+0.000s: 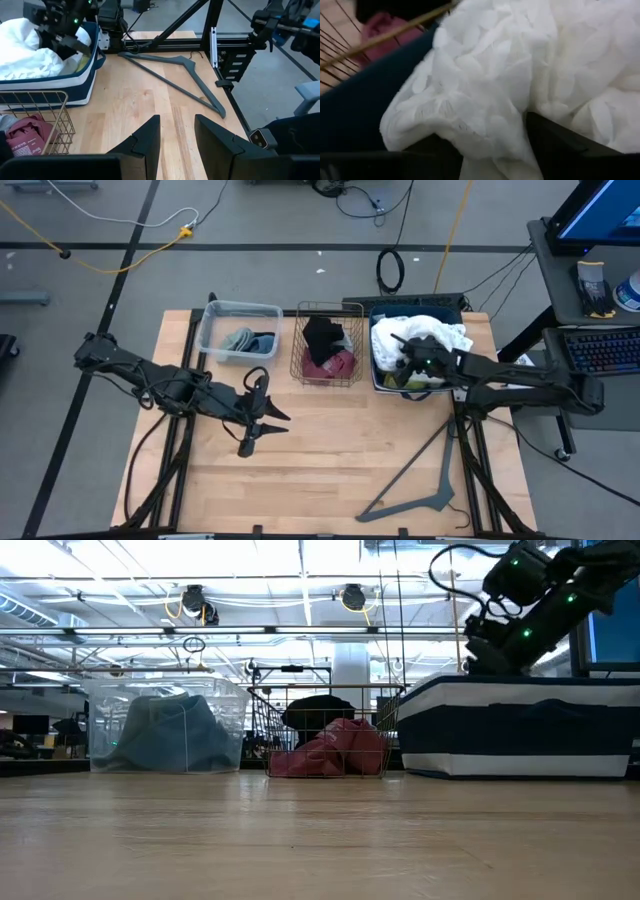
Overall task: Pick & Place Cloths
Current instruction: Put the white dress into the laundry bin
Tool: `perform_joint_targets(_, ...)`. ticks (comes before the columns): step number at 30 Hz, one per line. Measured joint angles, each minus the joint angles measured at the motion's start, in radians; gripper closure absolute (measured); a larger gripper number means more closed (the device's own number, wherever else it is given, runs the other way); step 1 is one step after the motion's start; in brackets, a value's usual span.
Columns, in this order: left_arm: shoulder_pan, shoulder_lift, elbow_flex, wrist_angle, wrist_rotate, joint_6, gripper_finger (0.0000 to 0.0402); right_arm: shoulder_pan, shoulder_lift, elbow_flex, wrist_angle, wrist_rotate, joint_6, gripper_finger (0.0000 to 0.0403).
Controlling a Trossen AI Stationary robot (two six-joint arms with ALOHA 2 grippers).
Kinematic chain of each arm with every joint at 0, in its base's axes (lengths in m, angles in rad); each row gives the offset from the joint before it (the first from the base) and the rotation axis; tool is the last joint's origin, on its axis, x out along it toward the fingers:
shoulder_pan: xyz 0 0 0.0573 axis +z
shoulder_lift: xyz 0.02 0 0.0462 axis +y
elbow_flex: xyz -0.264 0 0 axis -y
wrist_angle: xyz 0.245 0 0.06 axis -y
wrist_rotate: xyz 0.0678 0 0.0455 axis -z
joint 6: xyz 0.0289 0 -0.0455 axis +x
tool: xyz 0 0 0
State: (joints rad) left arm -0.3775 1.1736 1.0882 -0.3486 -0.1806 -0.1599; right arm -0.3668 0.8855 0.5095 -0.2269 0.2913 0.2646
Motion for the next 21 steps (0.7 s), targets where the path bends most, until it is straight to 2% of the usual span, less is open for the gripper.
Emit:
perform_joint_targets(12,0.000,0.000,0.000,0.000,0.000,0.000,0.0277,0.000,-0.086,0.000,0.012,-0.163,-0.041,0.0125)
perform_joint_targets(21,0.000,0.000,0.000,-0.002,-0.001,0.000,0.0277,0.000,-0.165,0.000,0.013,-0.166,-0.024,0.0120)
